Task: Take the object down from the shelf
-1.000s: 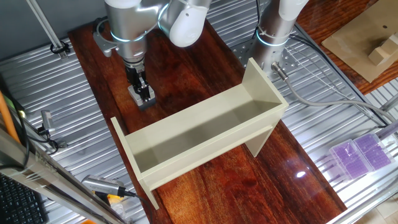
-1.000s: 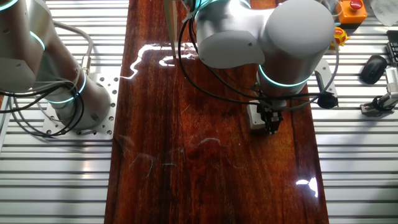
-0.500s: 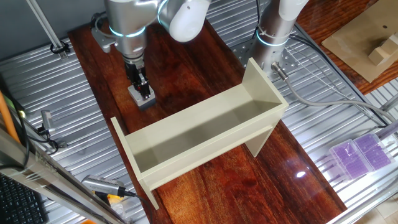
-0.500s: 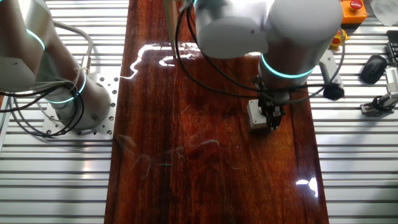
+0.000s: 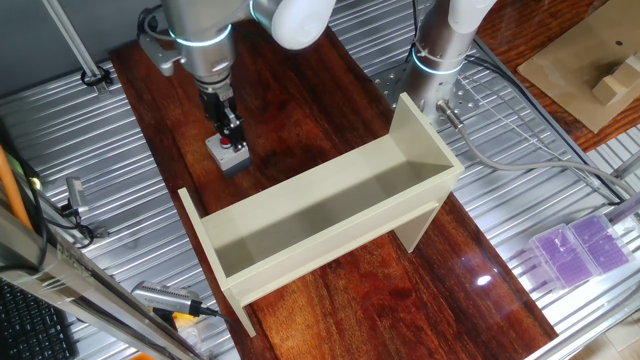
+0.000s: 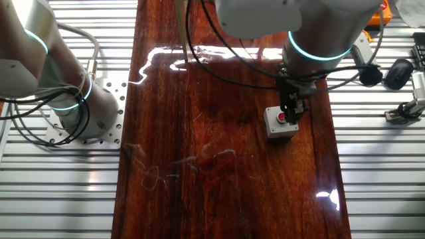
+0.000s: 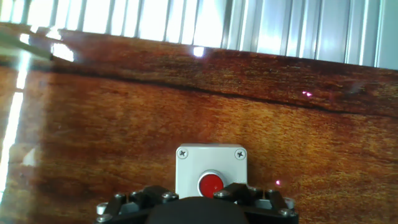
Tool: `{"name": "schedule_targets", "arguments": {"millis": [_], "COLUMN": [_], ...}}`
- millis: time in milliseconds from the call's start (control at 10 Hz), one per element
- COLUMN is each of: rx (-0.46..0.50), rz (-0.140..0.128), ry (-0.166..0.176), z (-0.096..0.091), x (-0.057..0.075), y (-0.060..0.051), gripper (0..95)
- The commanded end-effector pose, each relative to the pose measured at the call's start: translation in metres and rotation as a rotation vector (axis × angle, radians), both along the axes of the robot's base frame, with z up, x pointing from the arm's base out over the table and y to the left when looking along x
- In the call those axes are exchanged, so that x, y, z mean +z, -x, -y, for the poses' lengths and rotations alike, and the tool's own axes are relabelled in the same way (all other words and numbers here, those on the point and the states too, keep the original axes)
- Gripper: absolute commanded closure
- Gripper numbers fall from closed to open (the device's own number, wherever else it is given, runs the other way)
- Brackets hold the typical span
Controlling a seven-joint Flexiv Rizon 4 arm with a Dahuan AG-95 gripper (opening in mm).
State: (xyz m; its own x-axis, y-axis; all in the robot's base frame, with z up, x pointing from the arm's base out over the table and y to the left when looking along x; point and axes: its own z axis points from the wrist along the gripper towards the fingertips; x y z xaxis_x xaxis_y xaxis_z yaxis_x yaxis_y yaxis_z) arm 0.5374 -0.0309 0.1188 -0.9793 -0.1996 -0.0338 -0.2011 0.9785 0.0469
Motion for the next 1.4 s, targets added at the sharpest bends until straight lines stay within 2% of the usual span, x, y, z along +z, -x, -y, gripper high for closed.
{"name": "schedule_targets", "arguments": {"millis": [100,300,600,800,900,1000,1100,1400], "rx": [-0.004,-0.008,-0.019,-0.001,0.004,-0.011,0.038,0.105], "rz": [-0.003,-0.001,-0.011,-0.039,-0.087,-0.101,-0.1,-0.095], "ry": [0.001,0.003,0.029,0.033,0.047,0.06,0.048,0.055], "z": [-0.001,-0.001,-0.001,-0.001,-0.001,-0.001,-0.002,-0.012], "x": [0.0,0.0,0.0,0.0,0.0,0.001,0.003,0.023], "y": [0.0,0.0,0.0,0.0,0.0,0.0,0.001,0.01], "gripper": [95.0,95.0,95.0,95.0,95.0,95.0,95.0,95.0]}}
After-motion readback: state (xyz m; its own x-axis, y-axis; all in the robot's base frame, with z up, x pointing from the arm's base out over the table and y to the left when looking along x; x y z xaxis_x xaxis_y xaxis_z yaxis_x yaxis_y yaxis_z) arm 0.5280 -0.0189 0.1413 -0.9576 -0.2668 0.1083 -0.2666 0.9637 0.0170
